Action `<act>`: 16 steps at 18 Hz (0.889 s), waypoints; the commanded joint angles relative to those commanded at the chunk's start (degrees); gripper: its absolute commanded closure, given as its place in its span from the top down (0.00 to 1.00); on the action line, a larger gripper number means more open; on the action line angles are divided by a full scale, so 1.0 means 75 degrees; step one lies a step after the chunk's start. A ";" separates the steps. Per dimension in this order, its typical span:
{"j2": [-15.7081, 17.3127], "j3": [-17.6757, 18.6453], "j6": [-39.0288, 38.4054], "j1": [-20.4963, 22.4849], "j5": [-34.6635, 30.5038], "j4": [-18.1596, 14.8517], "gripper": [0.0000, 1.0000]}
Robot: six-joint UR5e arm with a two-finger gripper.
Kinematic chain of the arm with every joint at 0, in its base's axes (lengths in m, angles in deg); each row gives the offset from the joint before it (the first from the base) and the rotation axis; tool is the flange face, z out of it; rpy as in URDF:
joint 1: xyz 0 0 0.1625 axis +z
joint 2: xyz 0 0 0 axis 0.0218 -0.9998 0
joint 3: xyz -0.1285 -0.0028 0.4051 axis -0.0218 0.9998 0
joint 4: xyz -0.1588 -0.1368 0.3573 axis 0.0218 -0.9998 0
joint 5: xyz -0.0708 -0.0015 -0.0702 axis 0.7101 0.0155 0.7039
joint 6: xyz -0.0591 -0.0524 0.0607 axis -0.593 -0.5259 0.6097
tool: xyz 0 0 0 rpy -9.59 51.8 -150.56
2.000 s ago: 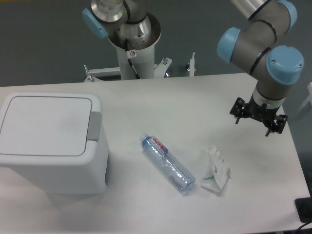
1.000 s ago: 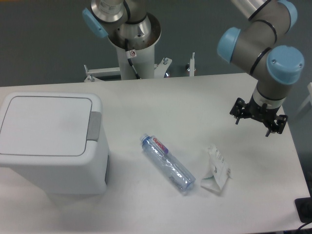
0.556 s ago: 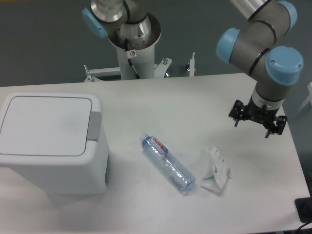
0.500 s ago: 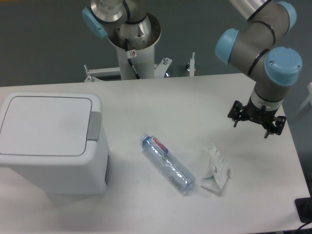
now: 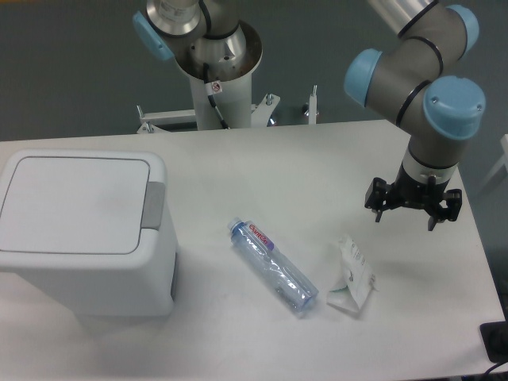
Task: Open the trash can
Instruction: 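Move the open gripper across the table toward the trash can lid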
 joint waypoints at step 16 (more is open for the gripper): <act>0.0843 -0.0645 -0.2238 -0.1030 0.1617 -0.0703 1.00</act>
